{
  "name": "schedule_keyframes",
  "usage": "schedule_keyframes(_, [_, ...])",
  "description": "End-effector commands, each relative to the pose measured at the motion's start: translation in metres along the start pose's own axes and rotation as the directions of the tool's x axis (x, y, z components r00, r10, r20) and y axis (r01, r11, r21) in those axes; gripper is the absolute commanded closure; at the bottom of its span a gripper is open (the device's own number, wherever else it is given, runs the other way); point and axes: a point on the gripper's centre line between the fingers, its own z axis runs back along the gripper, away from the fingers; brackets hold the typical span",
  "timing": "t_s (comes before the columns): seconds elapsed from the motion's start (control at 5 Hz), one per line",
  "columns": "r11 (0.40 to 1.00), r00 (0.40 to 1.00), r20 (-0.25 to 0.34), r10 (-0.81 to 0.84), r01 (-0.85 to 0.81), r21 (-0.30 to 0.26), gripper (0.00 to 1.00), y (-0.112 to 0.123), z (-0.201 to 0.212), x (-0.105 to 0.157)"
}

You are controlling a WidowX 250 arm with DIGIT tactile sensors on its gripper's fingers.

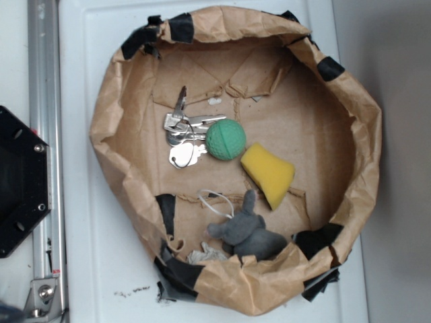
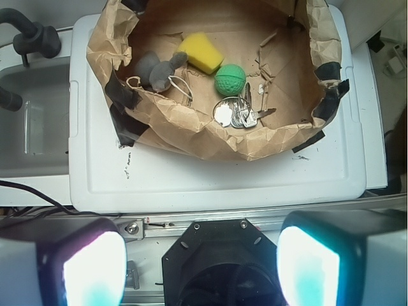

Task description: Grab the green ball.

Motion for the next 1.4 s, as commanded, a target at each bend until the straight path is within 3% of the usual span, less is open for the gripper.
schedule_keyframes(0.0, [1.000,1.000,0.000,0.000,0.000,0.000,0.00,0.000,0.000,0.000])
schedule_keyframes(0.2, [0.993,0.994,-0.102,0.051,-0.039,0.113,0.00,0.018,-0.039,0.046])
schedule_keyframes(0.4, [0.996,0.997,0.067,-0.048,0.043,0.084,0.00,0.020,-0.066,0.088])
schedule_keyframes(0.6, [0.993,0.992,0.066,-0.111,0.107,0.052,0.00,0.032,-0.108,0.109])
schedule_keyframes(0.8, [0.975,0.972,0.082,-0.218,0.214,0.060,0.00,0.048,-0.158,0.120])
schedule_keyframes(1.0, [0.954,0.961,0.011,-0.275,0.272,0.130,0.00,0.044,-0.198,0.126])
schedule_keyframes(1.2, [0.937,0.940,0.003,-0.341,0.339,0.088,0.00,0.017,-0.228,0.128])
